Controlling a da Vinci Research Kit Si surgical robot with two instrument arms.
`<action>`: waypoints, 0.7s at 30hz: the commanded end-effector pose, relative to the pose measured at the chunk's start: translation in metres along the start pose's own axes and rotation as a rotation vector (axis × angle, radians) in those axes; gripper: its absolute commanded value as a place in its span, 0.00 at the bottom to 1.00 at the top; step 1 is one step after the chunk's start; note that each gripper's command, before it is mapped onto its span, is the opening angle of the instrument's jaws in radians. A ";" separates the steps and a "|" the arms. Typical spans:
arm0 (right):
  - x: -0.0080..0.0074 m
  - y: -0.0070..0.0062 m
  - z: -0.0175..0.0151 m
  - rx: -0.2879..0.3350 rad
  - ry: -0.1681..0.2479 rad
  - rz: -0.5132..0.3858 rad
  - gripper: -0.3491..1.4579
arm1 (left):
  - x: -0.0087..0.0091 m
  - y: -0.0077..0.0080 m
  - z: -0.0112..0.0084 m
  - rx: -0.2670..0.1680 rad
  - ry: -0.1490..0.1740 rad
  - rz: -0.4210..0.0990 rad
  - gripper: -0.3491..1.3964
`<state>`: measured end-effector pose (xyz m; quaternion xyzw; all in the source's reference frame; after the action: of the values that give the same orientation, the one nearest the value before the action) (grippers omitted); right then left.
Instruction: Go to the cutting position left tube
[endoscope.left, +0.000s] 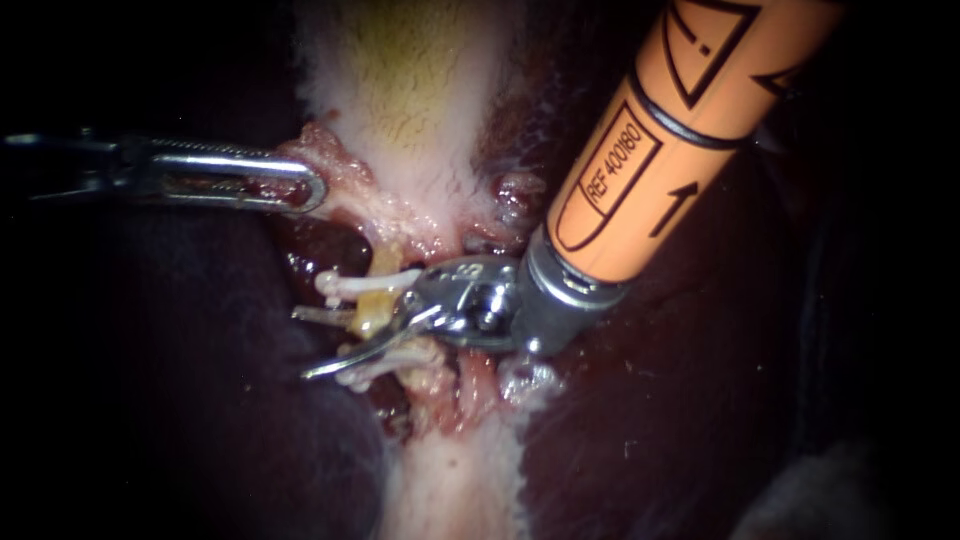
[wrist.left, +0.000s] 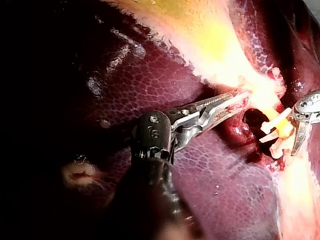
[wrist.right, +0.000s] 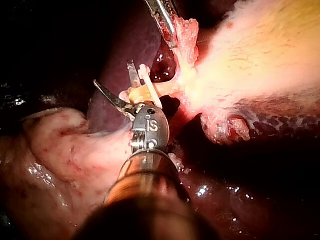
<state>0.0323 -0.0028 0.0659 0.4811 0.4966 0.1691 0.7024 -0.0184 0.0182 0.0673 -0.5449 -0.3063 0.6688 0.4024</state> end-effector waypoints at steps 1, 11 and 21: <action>0.0000 -0.0001 0.0000 0.005 0.004 0.000 0.91 | 0.0000 0.0000 0.0000 -0.001 0.000 0.000 0.00; 0.0001 -0.0003 0.0003 0.010 0.008 0.011 0.91 | 0.0000 0.0000 0.0000 -0.001 0.000 0.000 0.00; 0.0001 -0.0002 0.0003 0.010 0.007 0.011 0.91 | 0.0000 0.0000 0.0000 -0.001 0.000 0.000 0.00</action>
<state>0.0326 -0.0029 0.0656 0.4869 0.4974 0.1724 0.6970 -0.0184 0.0182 0.0674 -0.5451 -0.3065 0.6687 0.4022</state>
